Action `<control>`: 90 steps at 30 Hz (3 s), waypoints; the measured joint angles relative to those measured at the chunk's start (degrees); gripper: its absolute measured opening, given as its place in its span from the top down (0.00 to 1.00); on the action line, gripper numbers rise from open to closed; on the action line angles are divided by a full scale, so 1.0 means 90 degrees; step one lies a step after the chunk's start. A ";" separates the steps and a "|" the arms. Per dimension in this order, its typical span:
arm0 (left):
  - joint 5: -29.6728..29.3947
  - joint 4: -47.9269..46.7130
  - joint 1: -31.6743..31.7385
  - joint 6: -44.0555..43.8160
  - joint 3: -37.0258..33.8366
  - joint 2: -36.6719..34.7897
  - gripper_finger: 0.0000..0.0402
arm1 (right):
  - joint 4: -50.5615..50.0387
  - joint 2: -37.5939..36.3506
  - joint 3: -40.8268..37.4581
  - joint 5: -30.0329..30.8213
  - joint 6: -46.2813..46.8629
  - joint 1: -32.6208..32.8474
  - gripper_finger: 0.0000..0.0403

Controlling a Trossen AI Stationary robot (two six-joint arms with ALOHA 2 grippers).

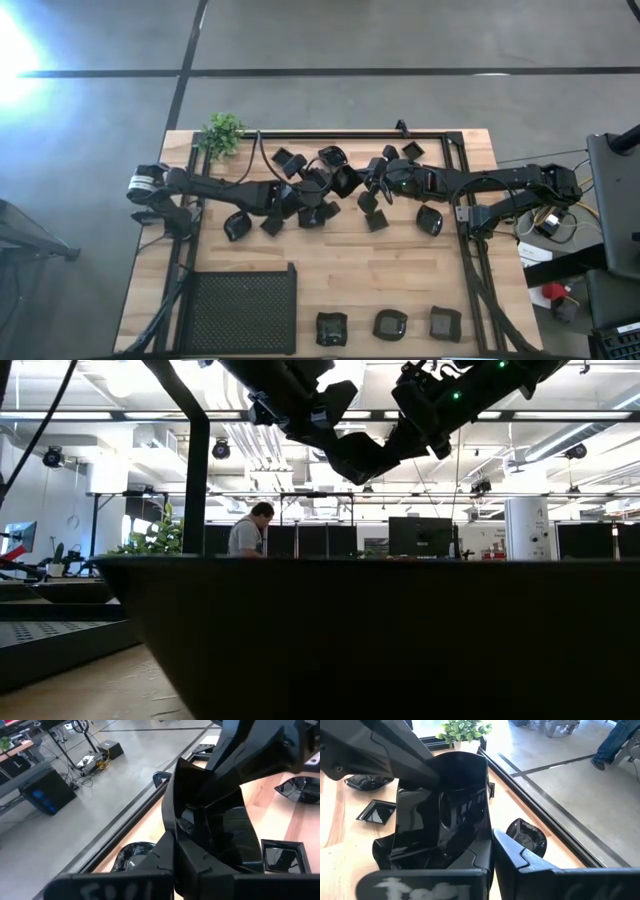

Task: Pick & Place Mini shaped plates
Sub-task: Put the distorted square plate on the shelf

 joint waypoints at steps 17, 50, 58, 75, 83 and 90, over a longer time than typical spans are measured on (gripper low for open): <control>0.0024 -0.0094 0.0003 -0.0198 0.0000 0.0000 1.00 | -0.0060 -0.0002 0.0000 -0.0068 0.0083 0.0000 0.97; 0.0115 -0.2396 -0.0032 -0.1223 0.0000 -0.1258 1.00 | -0.1778 -0.0803 0.0883 -0.0908 0.0499 0.0428 0.67; 0.0556 -0.4058 -0.0112 -0.1877 0.0000 -0.2314 1.00 | -0.2149 -0.1153 0.1095 -0.0920 0.0496 0.0699 0.69; 0.2971 -0.6848 -0.1389 -0.3338 -0.0180 -0.3001 1.00 | -0.2243 -0.1467 0.1090 -0.0913 0.0599 0.1177 0.70; 0.3179 -0.6419 -0.2810 -0.4495 -0.0998 -0.2965 1.00 | -0.2239 -0.1467 0.1090 -0.0908 0.0611 0.1183 0.69; 0.3167 -0.4959 -0.3650 -0.4952 -0.1722 -0.2965 1.00 | -0.2239 -0.1467 0.1090 -0.0906 0.0611 0.1180 0.70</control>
